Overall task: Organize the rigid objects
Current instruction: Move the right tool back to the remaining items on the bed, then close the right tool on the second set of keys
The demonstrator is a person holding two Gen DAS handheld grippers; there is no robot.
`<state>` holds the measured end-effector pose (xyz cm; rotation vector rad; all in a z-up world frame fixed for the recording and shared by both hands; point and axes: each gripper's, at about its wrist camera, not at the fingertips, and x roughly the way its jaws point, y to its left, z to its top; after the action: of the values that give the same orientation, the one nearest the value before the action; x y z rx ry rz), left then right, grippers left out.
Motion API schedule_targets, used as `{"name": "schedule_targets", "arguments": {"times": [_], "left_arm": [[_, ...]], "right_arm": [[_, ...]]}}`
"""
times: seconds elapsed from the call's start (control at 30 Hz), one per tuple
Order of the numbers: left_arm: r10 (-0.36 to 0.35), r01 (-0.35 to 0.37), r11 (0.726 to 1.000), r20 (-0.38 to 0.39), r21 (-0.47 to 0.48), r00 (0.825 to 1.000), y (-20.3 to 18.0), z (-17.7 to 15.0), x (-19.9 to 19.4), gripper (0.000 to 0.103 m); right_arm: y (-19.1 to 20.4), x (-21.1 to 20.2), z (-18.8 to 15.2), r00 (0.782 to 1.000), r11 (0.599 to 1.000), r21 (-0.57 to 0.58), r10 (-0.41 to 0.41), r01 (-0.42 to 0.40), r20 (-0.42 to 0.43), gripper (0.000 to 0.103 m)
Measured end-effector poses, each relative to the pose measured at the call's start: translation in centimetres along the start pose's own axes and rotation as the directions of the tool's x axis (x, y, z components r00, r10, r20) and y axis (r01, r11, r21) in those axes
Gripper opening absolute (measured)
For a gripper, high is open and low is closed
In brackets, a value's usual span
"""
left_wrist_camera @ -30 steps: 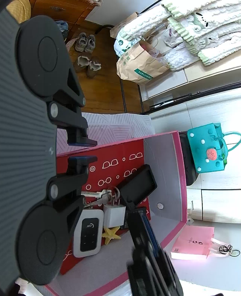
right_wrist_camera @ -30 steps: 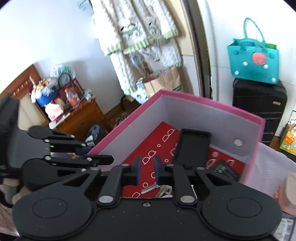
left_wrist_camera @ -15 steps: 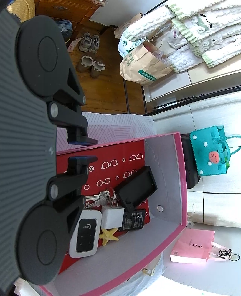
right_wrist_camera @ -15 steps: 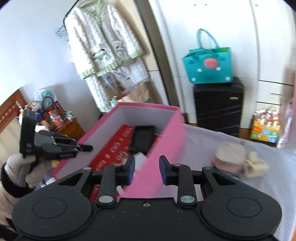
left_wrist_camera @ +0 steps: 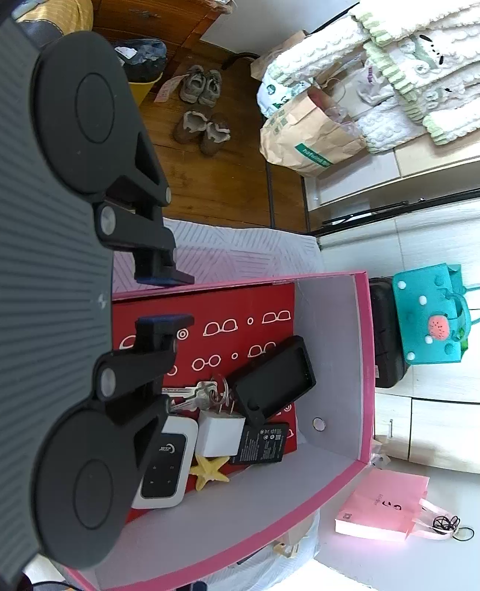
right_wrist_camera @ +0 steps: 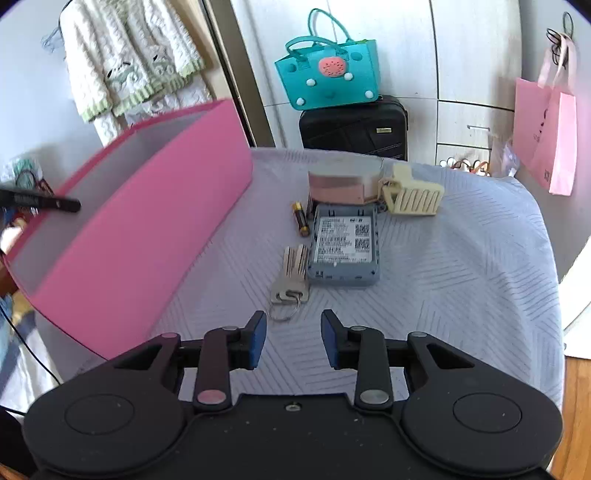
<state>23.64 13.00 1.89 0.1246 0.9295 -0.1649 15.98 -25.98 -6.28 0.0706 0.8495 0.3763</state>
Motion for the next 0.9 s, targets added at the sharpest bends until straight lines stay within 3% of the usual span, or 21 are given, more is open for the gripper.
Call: {"name": "schedule_targets", "arguments": {"times": [0.33,0.37,0.4,0.47,0.5,0.6,0.9], "left_arm": [[0.007,-0.007,1.000,-0.001,-0.025,1.000,-0.1,0.0,0.1,0.012],[0.006,-0.006,1.000,-0.001,-0.027,1.000,0.0,0.1,0.1,0.012],[0.004,-0.004,1.000,-0.001,-0.030,1.000,0.0,0.0,0.1,0.012],[0.001,-0.001,0.999,-0.001,-0.032,1.000,0.1,0.1,0.1,0.012],[0.000,0.000,1.000,-0.001,-0.031,1.000,0.1,0.0,0.1,0.012],[-0.004,0.004,1.000,0.002,-0.030,1.000,0.1,0.1,0.1,0.012],[-0.017,0.017,0.999,0.017,-0.031,1.000,0.3,-0.3,0.1,0.012]], "right_arm": [[1.8,2.7,0.0,0.998,0.995,-0.078,-0.055,0.058,0.036,0.049],[2.1,2.9,0.0,0.997,0.993,-0.097,-0.069,0.073,0.043,0.046],[2.5,2.9,-0.1,0.995,0.986,-0.135,-0.089,0.094,0.047,0.029],[2.9,2.6,0.1,0.995,0.982,-0.163,-0.093,0.099,0.040,0.026],[2.7,2.3,0.3,0.997,0.987,-0.140,-0.070,0.074,0.038,0.008],[2.3,1.5,0.7,0.999,0.995,-0.098,0.003,0.000,0.032,0.005],[3.2,0.2,1.8,0.997,0.996,-0.091,0.014,-0.007,0.071,0.005]]}}
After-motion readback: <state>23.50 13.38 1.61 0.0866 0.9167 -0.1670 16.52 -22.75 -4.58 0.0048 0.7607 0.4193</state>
